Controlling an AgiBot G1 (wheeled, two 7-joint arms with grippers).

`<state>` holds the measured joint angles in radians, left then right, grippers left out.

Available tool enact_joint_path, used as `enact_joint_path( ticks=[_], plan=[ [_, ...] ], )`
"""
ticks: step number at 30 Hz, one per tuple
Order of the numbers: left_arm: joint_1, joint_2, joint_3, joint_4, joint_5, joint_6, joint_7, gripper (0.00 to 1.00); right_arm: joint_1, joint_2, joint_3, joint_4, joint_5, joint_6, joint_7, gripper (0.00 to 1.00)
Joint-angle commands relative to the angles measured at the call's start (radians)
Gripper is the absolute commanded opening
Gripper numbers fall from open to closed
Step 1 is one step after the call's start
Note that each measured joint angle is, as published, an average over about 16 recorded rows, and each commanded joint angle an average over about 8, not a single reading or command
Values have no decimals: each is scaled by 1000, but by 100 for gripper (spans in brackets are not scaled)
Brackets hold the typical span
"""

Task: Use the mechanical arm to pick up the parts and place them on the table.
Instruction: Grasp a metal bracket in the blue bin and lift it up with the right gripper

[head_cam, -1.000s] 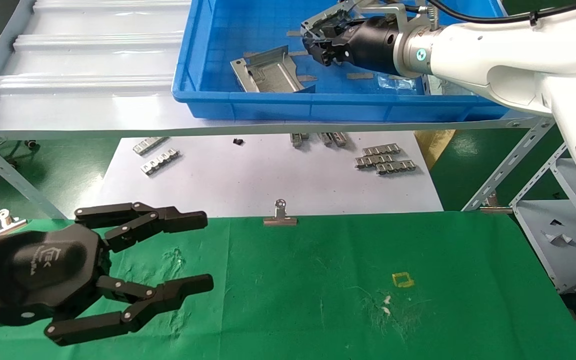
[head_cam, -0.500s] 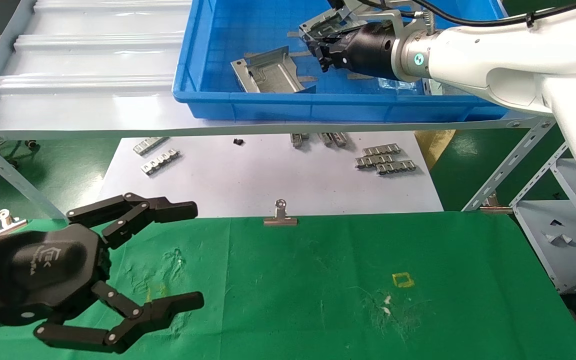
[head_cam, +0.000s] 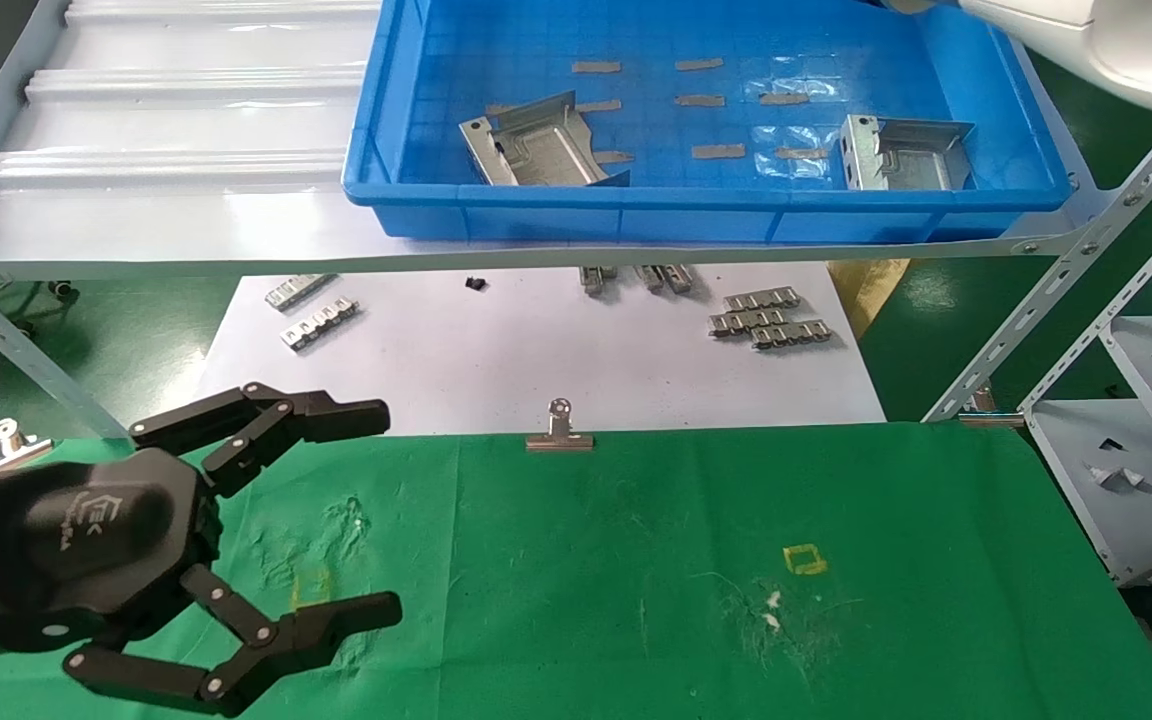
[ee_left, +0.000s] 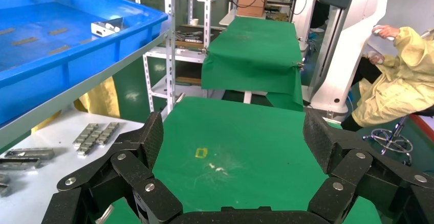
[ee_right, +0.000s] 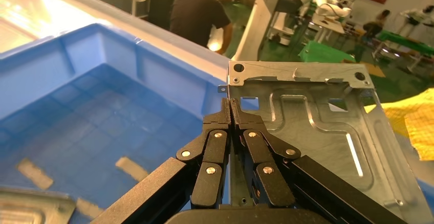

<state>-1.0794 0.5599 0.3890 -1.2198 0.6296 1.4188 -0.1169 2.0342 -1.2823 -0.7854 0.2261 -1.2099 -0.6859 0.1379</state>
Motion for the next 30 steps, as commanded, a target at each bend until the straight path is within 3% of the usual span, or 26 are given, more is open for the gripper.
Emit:
enact_joint_path(
  ticks=[1,12,16,21,27,30],
  plan=[
    [0,0,0,0,0,0,0,100,17,17,1,-6,5,-21,-22,0],
    [0,0,0,0,0,0,0,100,32,249,44,61,115,-642,-194,0],
    [0,0,0,0,0,0,0,100,26,306,36,71,130,-823,-231,0],
    [0,0,0,0,0,0,0,100,-30,402,-10,197,181,-920,-228,0],
    [0,0,0,0,0,0,0,100,-114,573,-122,476,313,-920,-168,0],
    [0,0,0,0,0,0,0,100,-133,634,-178,557,363,-916,-148,0]
  ],
)
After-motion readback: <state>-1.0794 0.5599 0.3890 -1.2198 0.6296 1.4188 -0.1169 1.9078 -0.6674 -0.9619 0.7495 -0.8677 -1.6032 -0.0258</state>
